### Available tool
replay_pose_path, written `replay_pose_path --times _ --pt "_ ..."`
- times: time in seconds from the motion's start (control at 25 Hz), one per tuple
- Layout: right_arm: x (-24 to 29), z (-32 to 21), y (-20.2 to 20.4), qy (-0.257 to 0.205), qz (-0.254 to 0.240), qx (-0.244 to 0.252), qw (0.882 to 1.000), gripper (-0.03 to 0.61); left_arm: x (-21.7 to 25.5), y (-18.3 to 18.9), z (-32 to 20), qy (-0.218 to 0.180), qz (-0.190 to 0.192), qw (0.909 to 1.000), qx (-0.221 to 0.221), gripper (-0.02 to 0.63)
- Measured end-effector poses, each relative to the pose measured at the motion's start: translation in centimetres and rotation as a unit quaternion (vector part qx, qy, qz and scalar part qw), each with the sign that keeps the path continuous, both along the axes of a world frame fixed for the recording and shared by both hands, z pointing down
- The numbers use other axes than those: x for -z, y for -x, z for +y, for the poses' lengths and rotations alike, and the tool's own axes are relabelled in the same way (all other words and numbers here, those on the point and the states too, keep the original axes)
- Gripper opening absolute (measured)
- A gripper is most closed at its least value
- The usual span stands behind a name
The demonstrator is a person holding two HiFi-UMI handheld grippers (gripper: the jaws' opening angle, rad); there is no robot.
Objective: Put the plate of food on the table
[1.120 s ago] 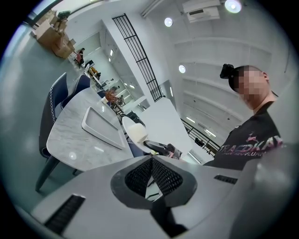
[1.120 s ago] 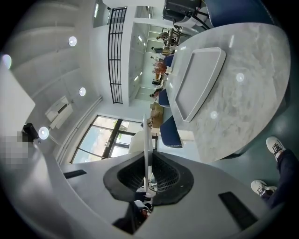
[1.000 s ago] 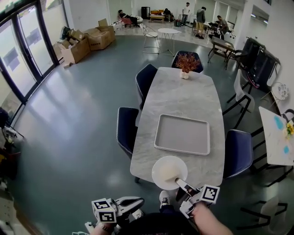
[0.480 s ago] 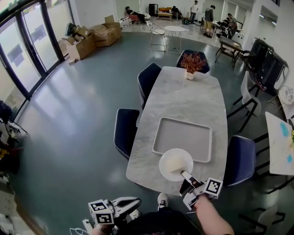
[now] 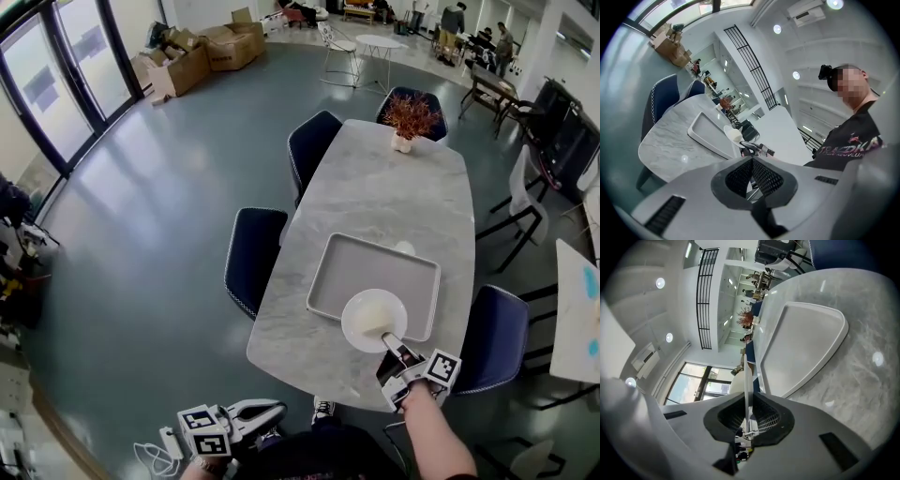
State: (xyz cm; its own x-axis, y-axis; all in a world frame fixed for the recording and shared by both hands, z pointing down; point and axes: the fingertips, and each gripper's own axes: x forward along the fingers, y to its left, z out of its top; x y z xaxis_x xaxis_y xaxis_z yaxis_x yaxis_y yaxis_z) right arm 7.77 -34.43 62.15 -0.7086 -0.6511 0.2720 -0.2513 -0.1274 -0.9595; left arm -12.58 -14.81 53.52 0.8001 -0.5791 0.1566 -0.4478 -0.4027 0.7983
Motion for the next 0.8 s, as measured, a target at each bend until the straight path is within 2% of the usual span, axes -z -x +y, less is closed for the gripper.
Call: replay_pose_path --times 0.2,0.48,0.6,0.8 --pt "-2.2 -3.0 -1.2 0.012 0.012 -0.003 1.0 0.031 -0.2 -0.6 -0.7 0.001 -0.014 0.9998 0.014 0.007" --pt "-6.4 -7.1 -2.1 0.035 0.04 0.0 0.999 0.032 0.8 -3.0 -1.3 -0.037 -0.049 0.9981 -0.01 0.008" --pt "-8.2 -8.6 -2.1 0.054 0.056 0.002 0.997 0.032 0.7 -3.6 -1.6 -0.036 -0.055 0.9977 -0.014 0.007" --pt "-9.6 -10.3 -2.0 0.072 0.051 -0.006 0.996 0.032 0.2 -3.9 -1.9 -0.026 -0.052 0.9983 -0.004 0.008"
